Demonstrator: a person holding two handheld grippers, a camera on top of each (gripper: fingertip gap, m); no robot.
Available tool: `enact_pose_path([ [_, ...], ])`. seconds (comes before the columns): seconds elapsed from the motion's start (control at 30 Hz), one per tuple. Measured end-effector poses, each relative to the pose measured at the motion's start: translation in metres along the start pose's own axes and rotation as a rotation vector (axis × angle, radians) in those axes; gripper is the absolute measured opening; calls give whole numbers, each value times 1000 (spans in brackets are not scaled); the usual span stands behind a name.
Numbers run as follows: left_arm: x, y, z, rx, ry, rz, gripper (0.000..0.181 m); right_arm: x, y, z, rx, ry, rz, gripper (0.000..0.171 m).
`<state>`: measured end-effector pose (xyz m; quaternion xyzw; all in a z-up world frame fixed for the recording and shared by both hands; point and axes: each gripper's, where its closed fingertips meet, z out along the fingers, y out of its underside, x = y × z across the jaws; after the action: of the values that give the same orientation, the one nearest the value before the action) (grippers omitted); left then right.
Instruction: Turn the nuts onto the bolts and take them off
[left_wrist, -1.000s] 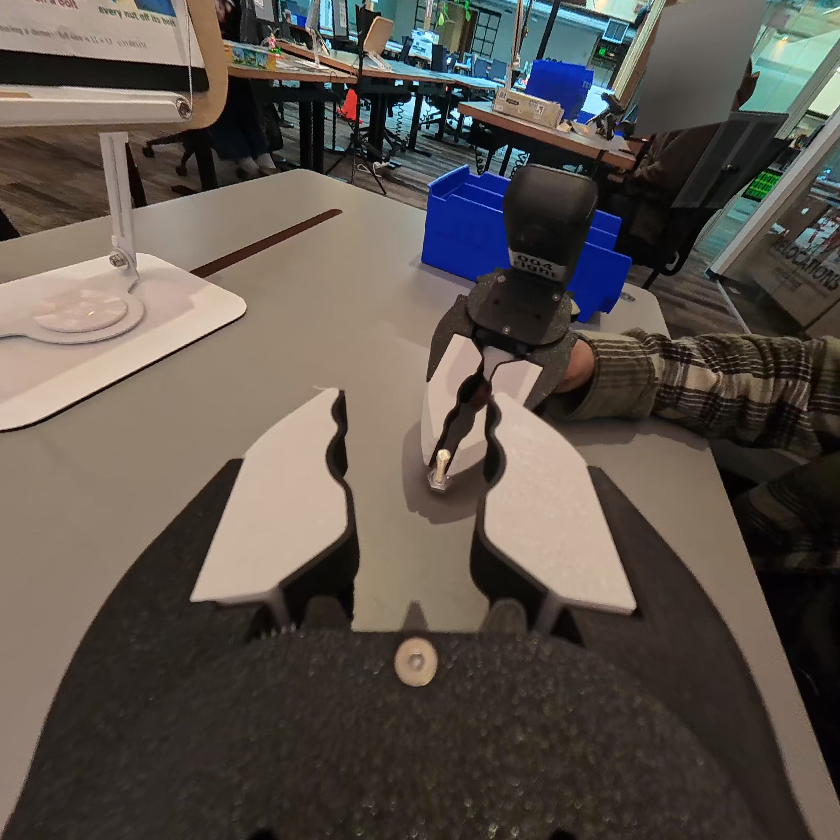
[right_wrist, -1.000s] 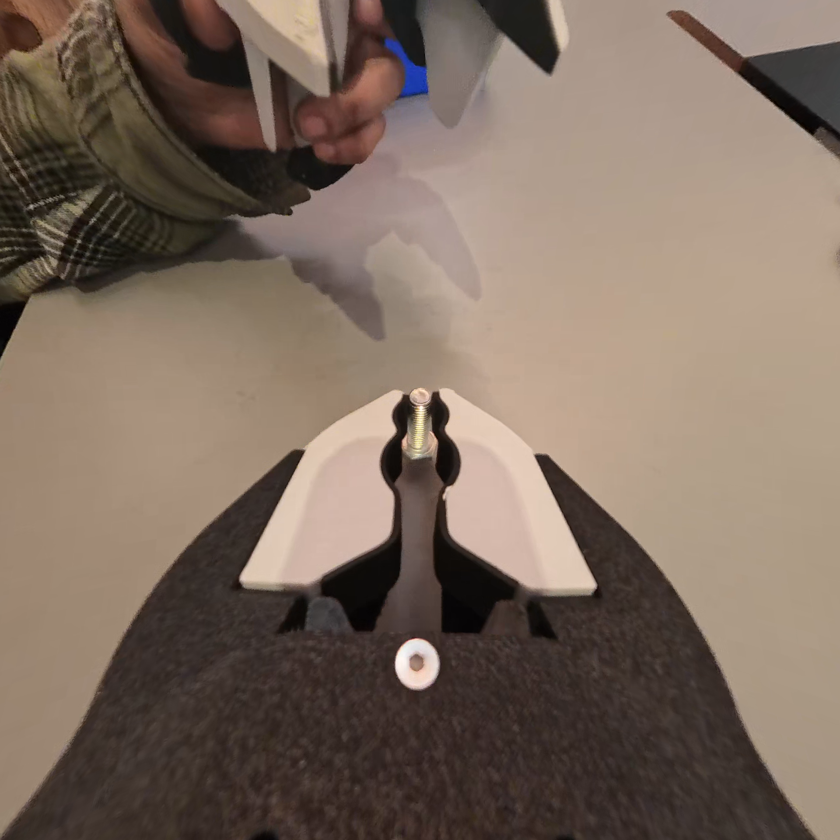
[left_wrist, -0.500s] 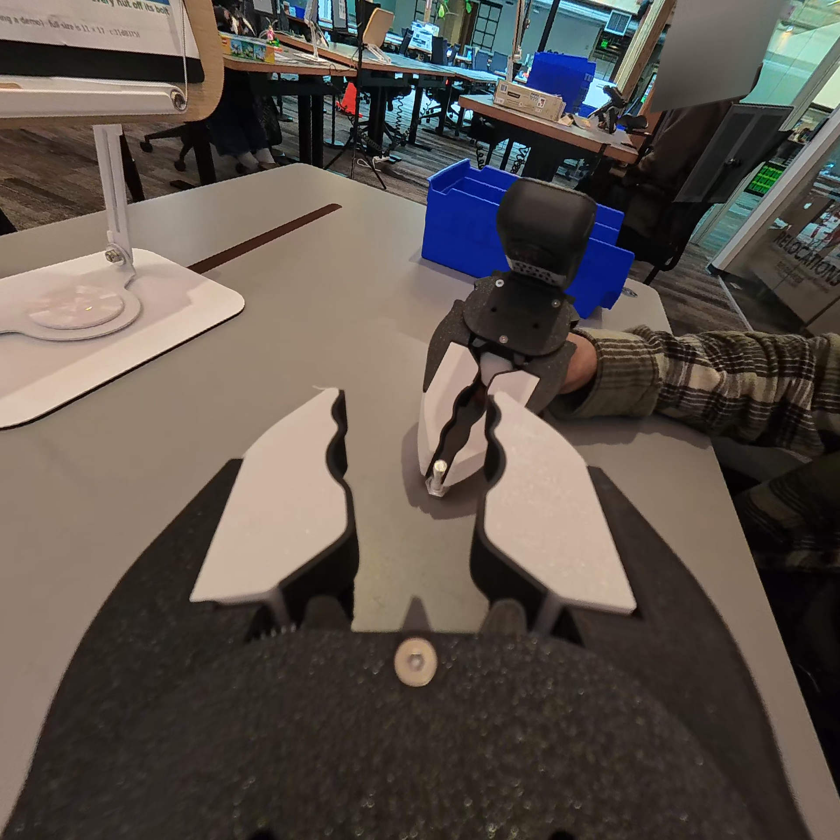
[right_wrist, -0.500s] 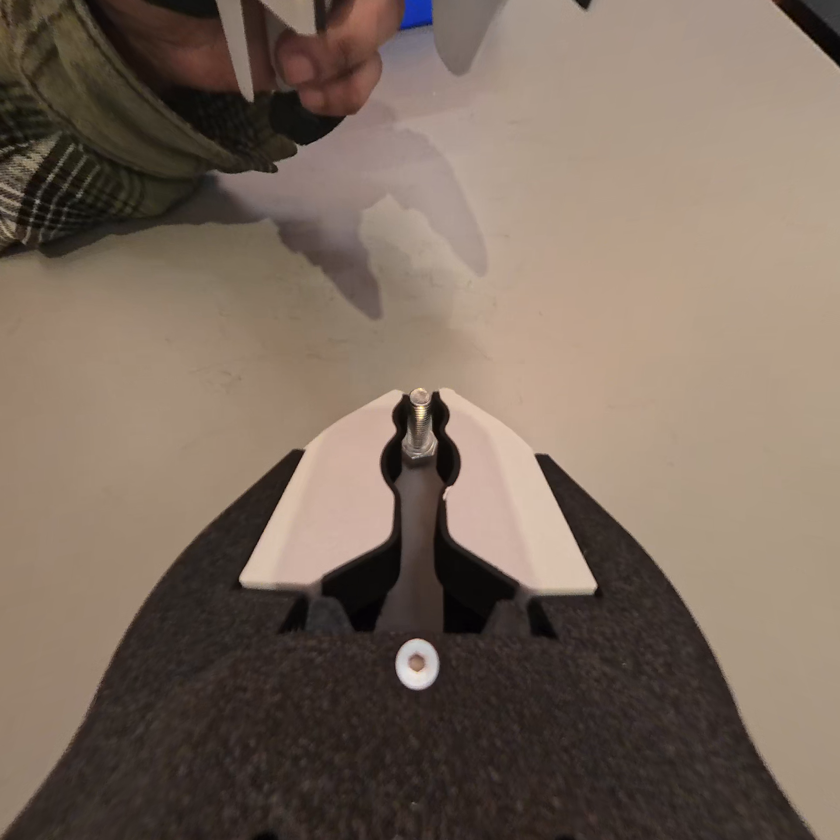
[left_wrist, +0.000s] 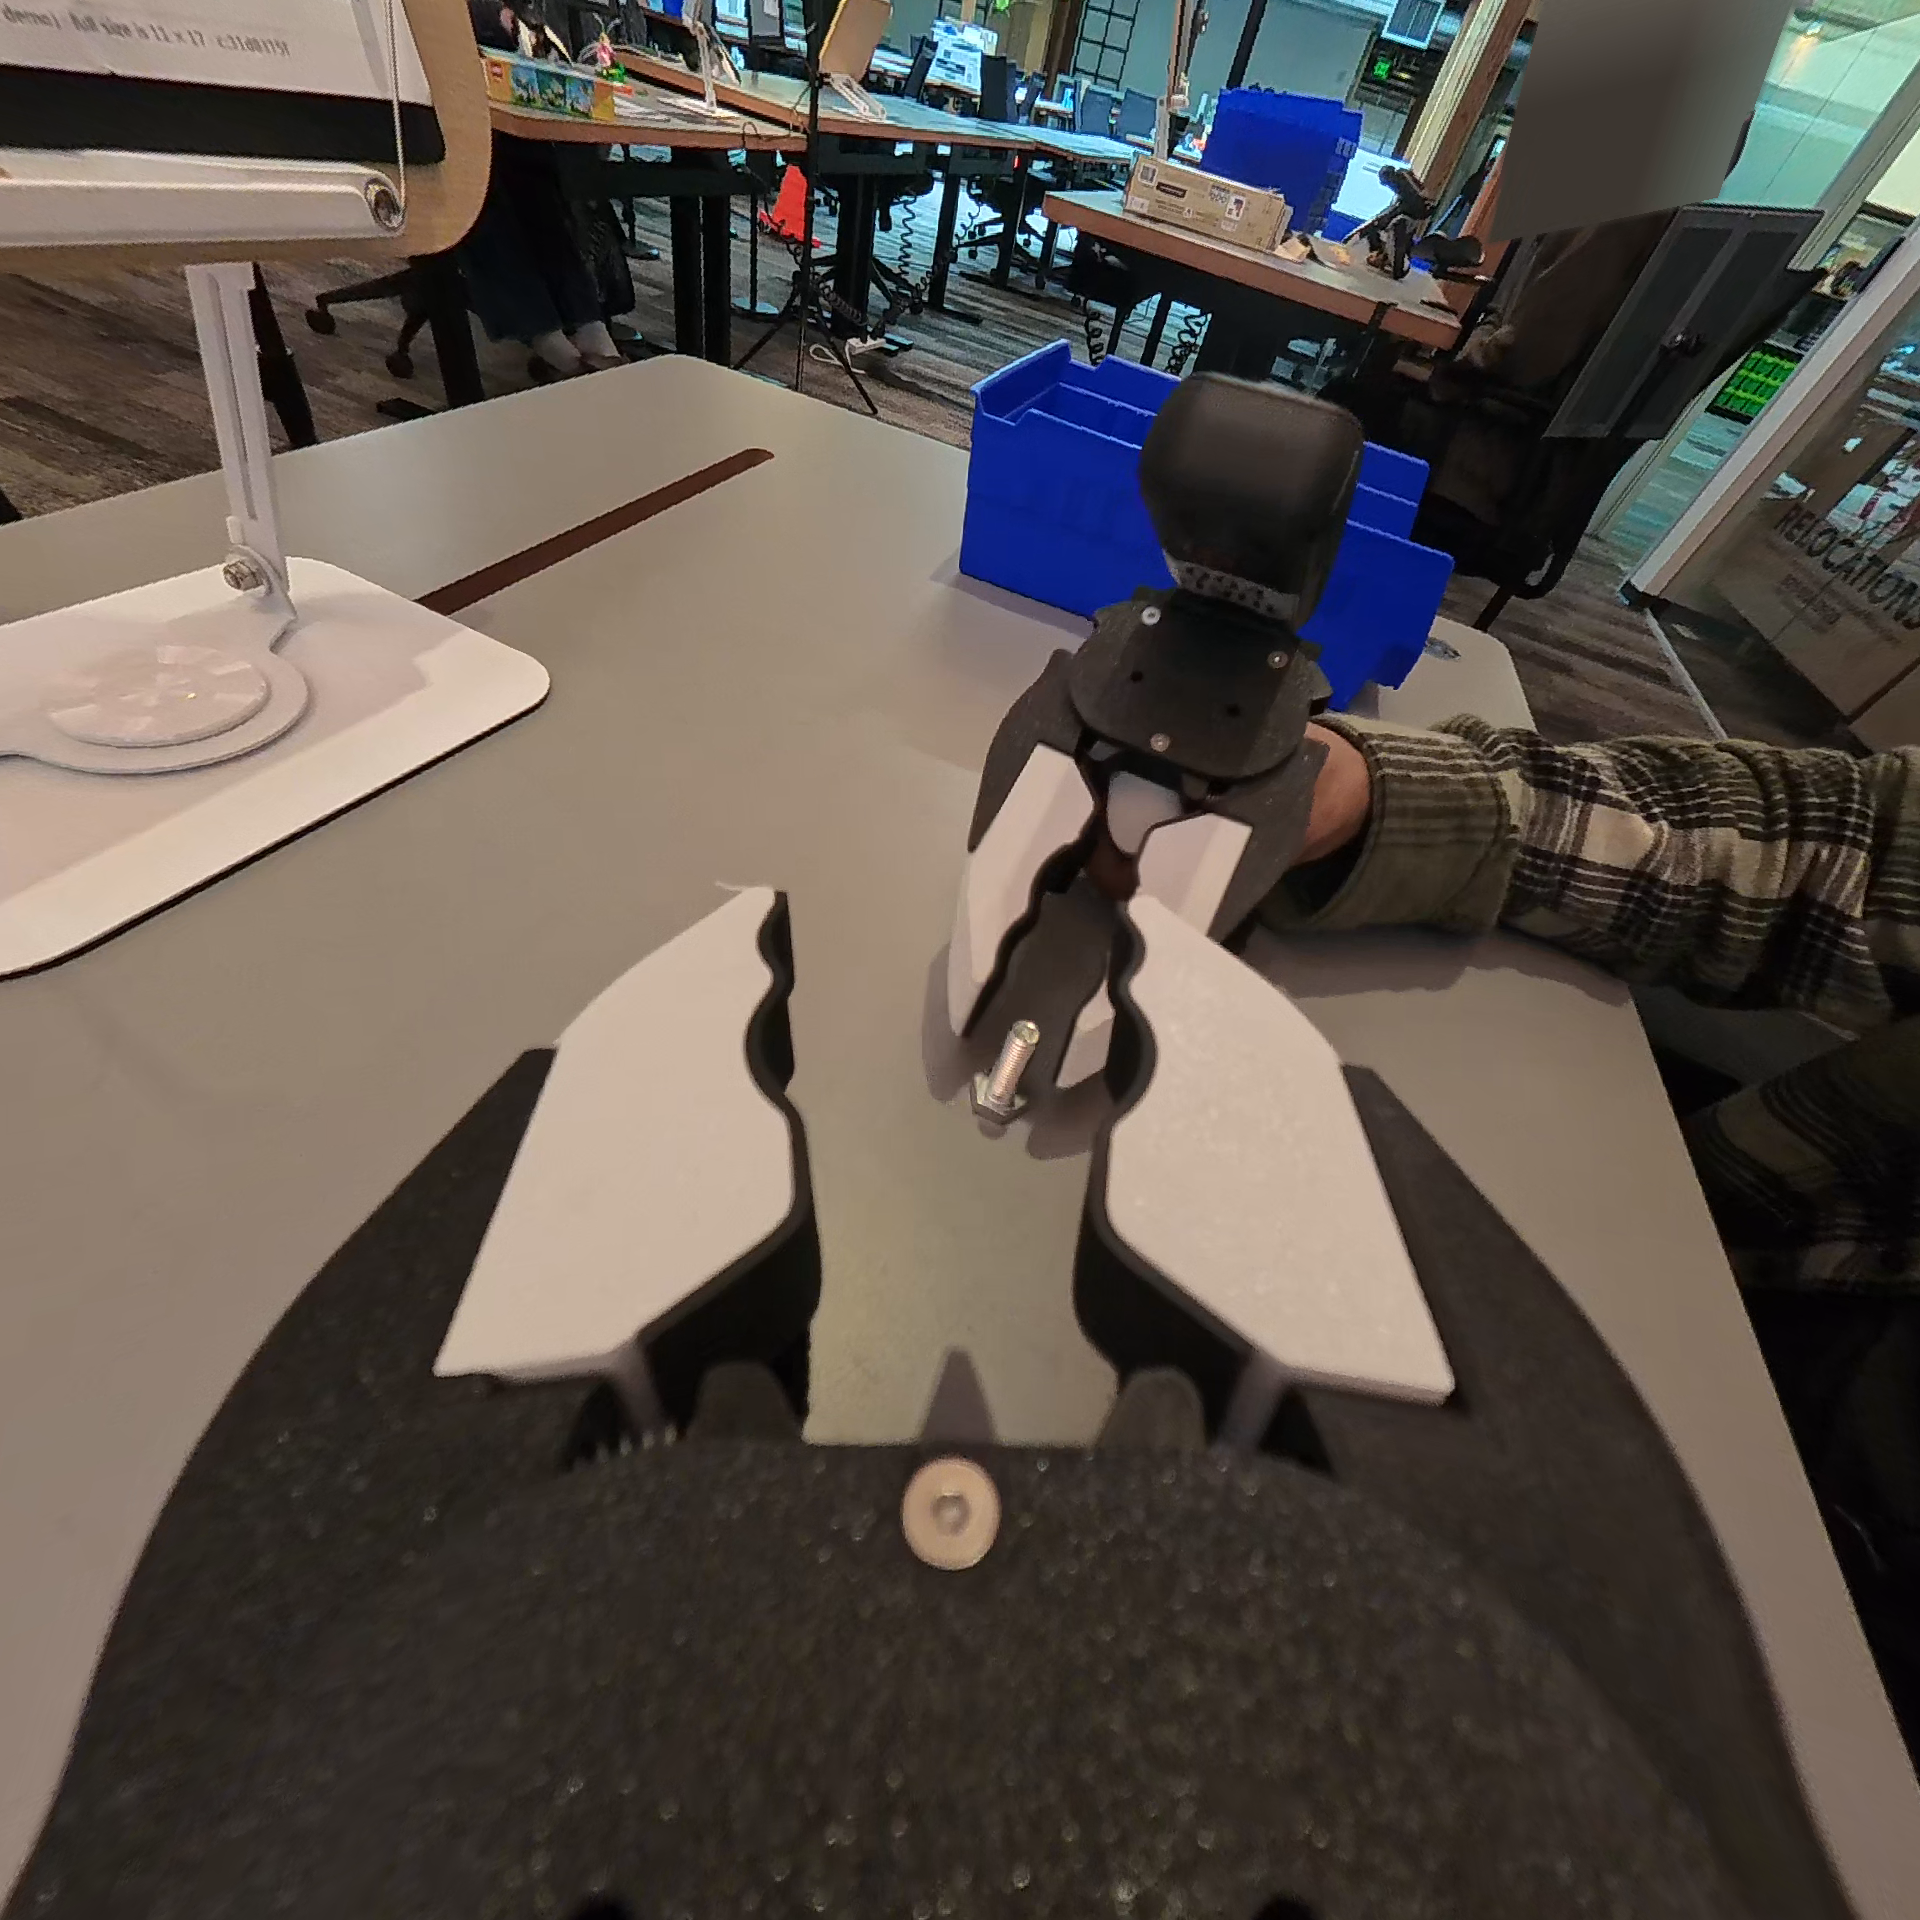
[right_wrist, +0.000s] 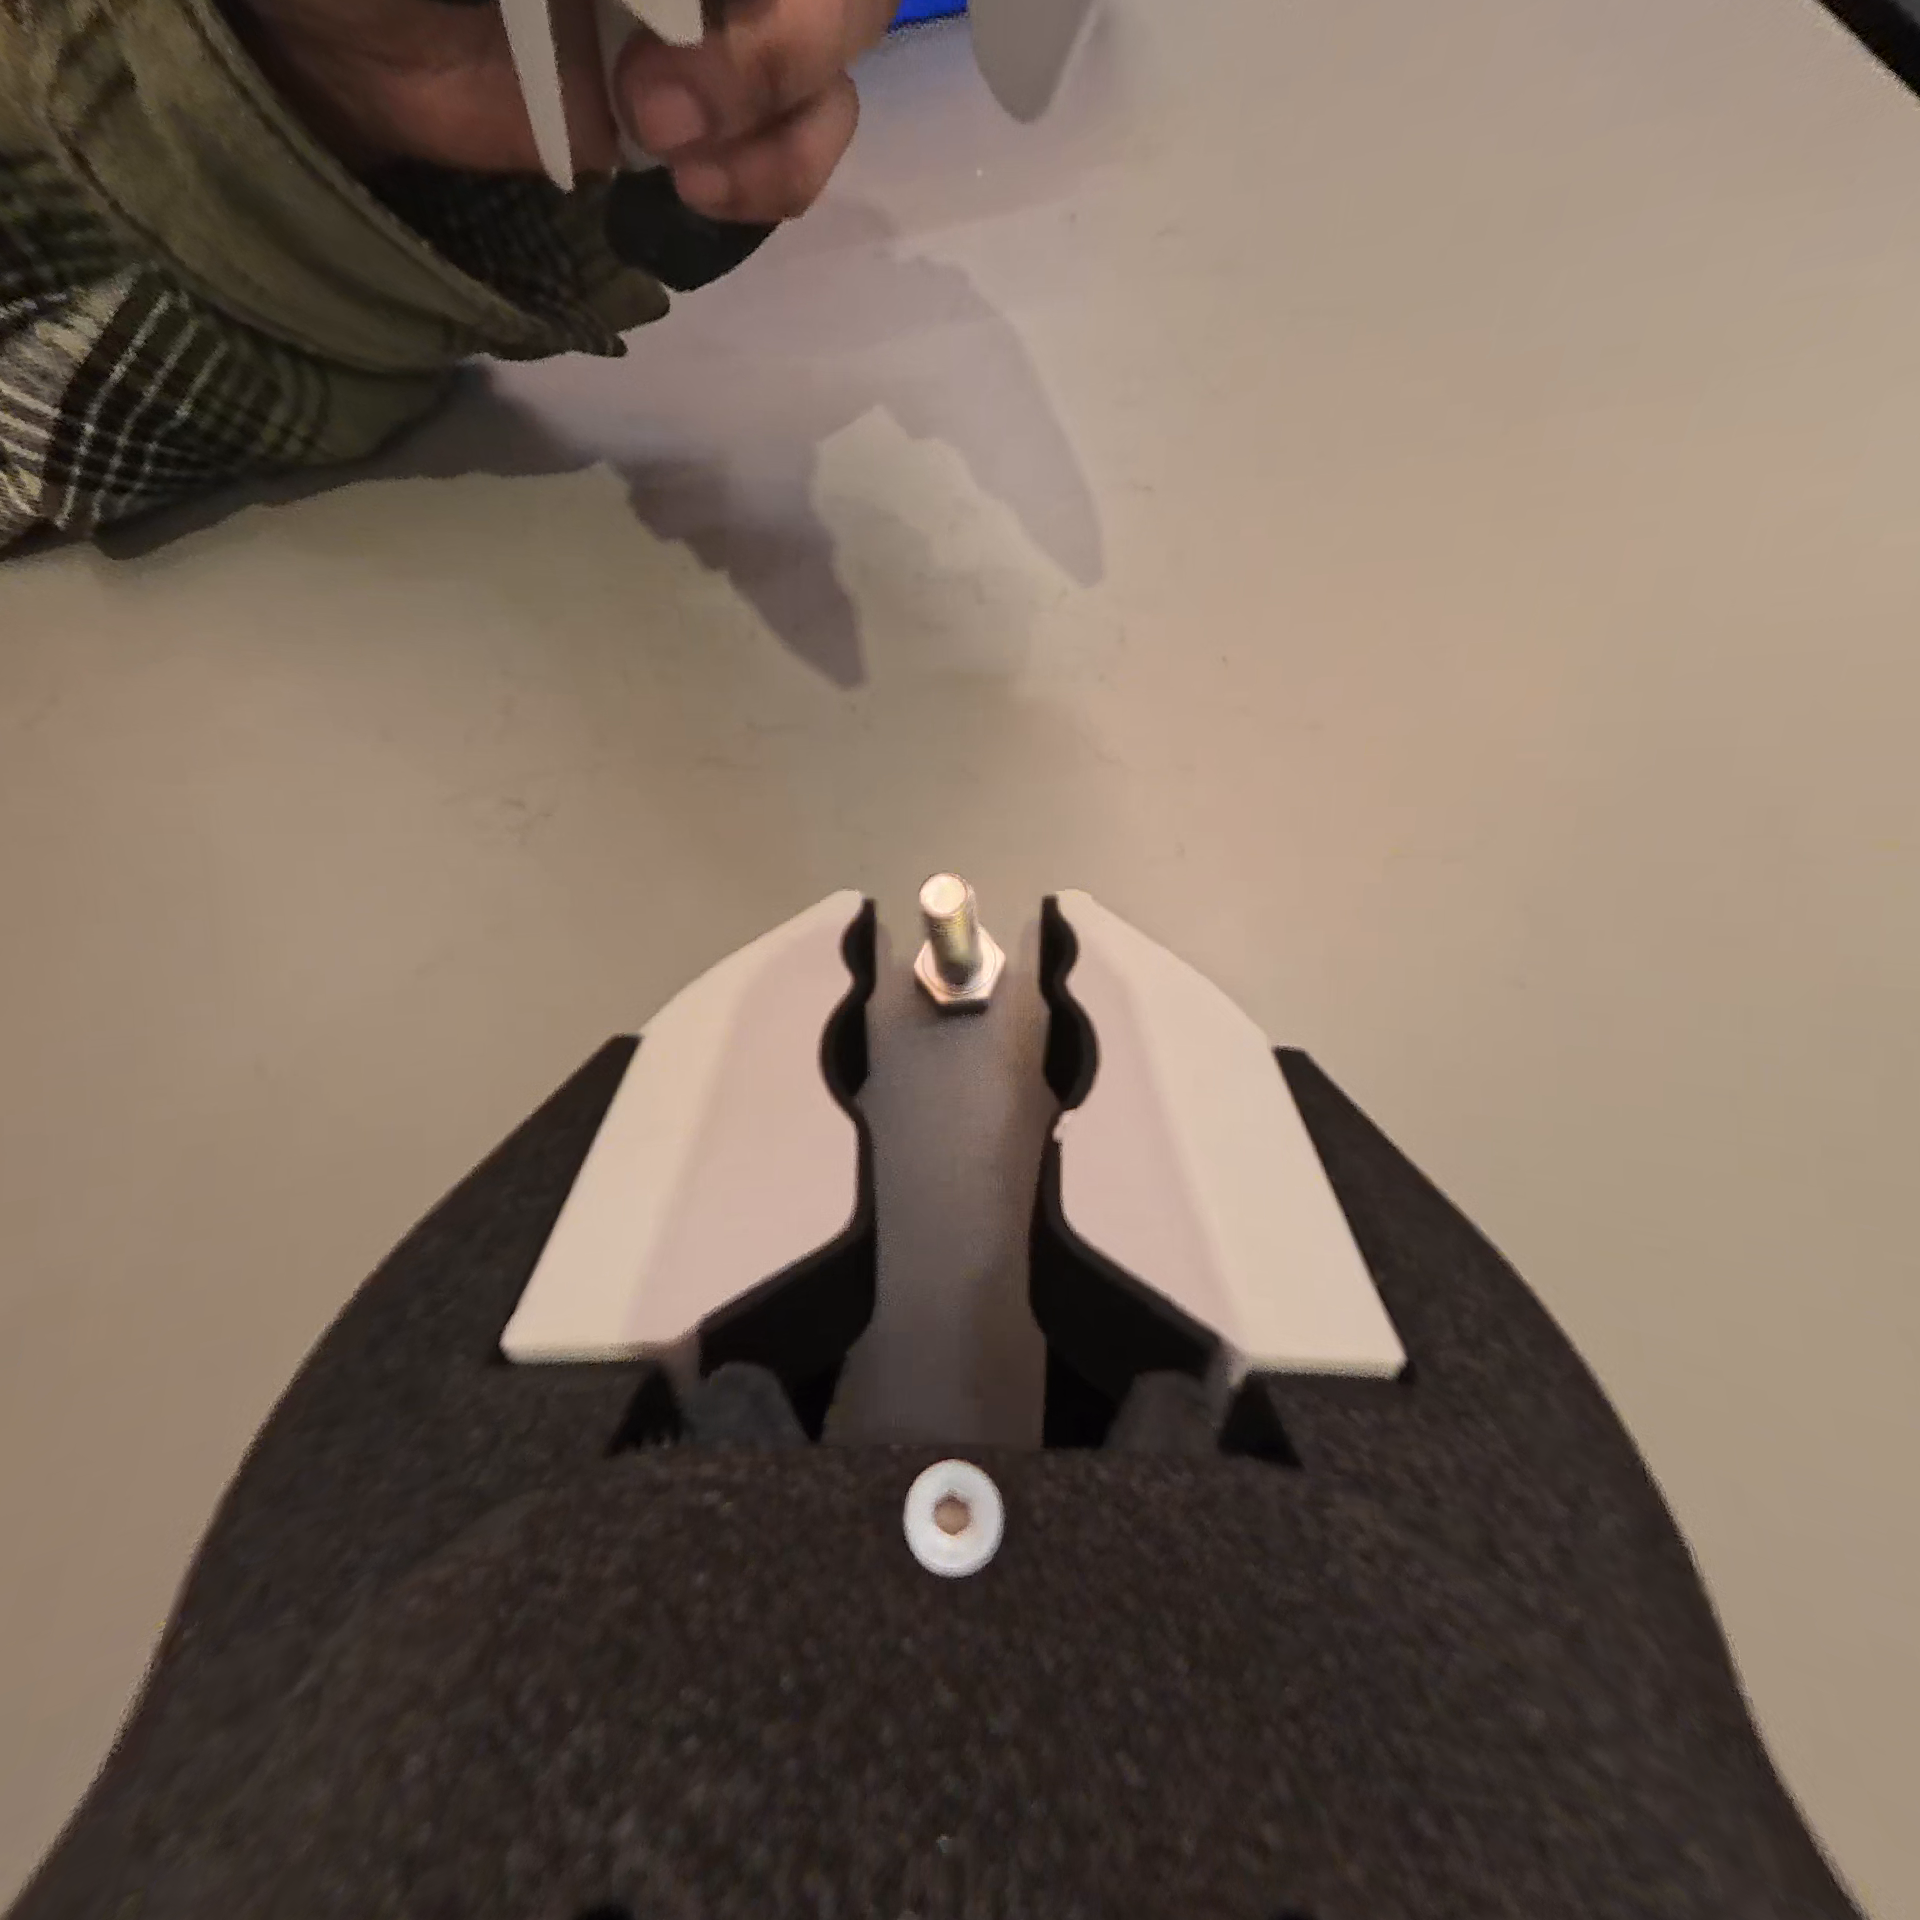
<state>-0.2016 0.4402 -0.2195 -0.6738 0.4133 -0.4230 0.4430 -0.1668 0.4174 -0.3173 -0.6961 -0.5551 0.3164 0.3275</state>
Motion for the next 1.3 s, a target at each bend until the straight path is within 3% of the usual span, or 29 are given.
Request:
enact_pose_path([
  [0.03,0,0,0,0,-2,1,58,1,-1,-3,14,10,3,36],
  [0.13,0,-1,-1,-2,-14,20,58,2,-9,-16,96,32,5,54],
  [0.37,13,-40,-35,20,-159,143,58,14,-19,-55,225,91,28,47],
  [0.47,26,-60,-78,-21,-257,195,57,18,-20,-61,237,105,46,46],
  [0.6,23,-67,-170,-143,-485,244,54,19,-20,-66,243,113,46,46],
  [0.73,4,-28,-284,-320,-734,190,50,16,-25,-68,261,108,44,46],
  [0.87,-11,54,-360,-485,-831,-18,43,14,-26,-66,255,105,36,46],
  [0.97,-24,124,-386,-656,-848,-146,41,14,-26,-65,260,100,43,46],
  [1.07,-32,169,-395,-802,-832,-216,39,14,-26,-64,271,95,53,46],
  [1.3,-41,186,-387,-900,-763,-262,30,15,-23,-64,261,93,59,46],
])
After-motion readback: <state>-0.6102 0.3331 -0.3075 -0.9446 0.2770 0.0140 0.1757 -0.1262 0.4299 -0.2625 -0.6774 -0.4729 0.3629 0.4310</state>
